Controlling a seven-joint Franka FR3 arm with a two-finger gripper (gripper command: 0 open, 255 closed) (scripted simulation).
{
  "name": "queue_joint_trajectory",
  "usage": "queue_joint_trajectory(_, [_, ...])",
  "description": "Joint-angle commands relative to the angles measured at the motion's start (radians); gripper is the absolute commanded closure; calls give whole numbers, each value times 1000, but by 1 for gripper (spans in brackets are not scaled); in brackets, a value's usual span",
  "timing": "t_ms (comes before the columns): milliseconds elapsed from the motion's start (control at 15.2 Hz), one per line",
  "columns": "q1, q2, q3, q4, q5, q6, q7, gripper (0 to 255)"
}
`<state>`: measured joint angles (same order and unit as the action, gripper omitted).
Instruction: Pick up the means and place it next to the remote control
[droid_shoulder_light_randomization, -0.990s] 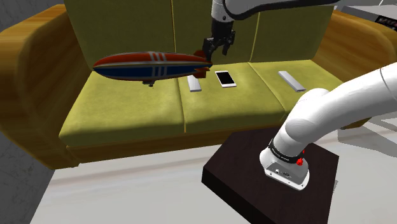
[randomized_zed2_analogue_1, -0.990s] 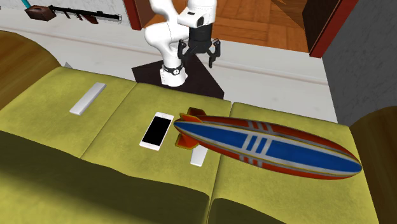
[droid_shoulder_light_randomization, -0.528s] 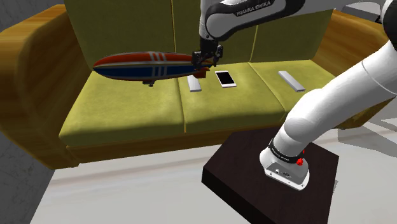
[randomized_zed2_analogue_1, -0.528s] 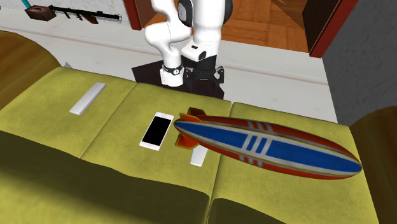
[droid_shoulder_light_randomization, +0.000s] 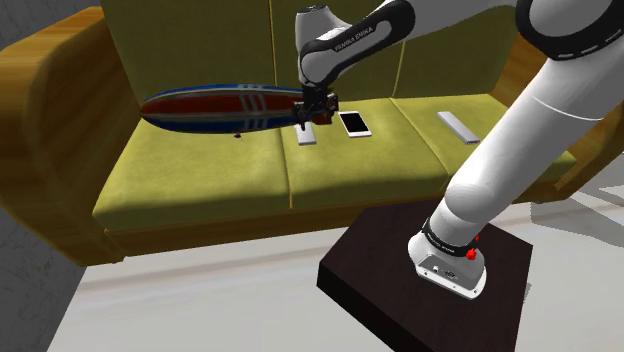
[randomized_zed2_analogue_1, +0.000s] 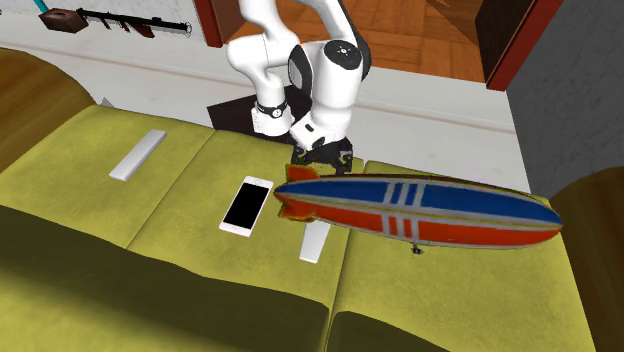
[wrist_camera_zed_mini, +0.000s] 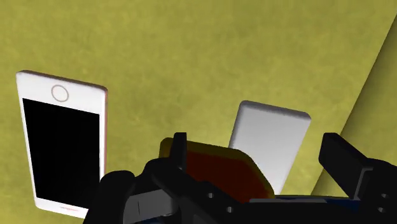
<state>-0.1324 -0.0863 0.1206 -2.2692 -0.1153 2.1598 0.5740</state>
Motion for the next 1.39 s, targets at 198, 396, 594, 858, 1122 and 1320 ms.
queue_joint_trajectory(198, [-14, 133, -13, 46, -24, 199, 64, 0])
queue_joint_trajectory(396, [-16, 161, -15, 37, -33, 236, 70, 0])
queue_joint_trajectory(594, [-17, 197, -18, 28, -45, 280, 78, 0])
queue_joint_trajectory(858, [-17, 197, -18, 28, -45, 280, 78, 0])
queue_joint_trajectory(1122, [-17, 197, -18, 28, -45, 280, 78, 0])
queue_joint_trajectory(1320, [-17, 195, -18, 26, -45, 280, 78, 255])
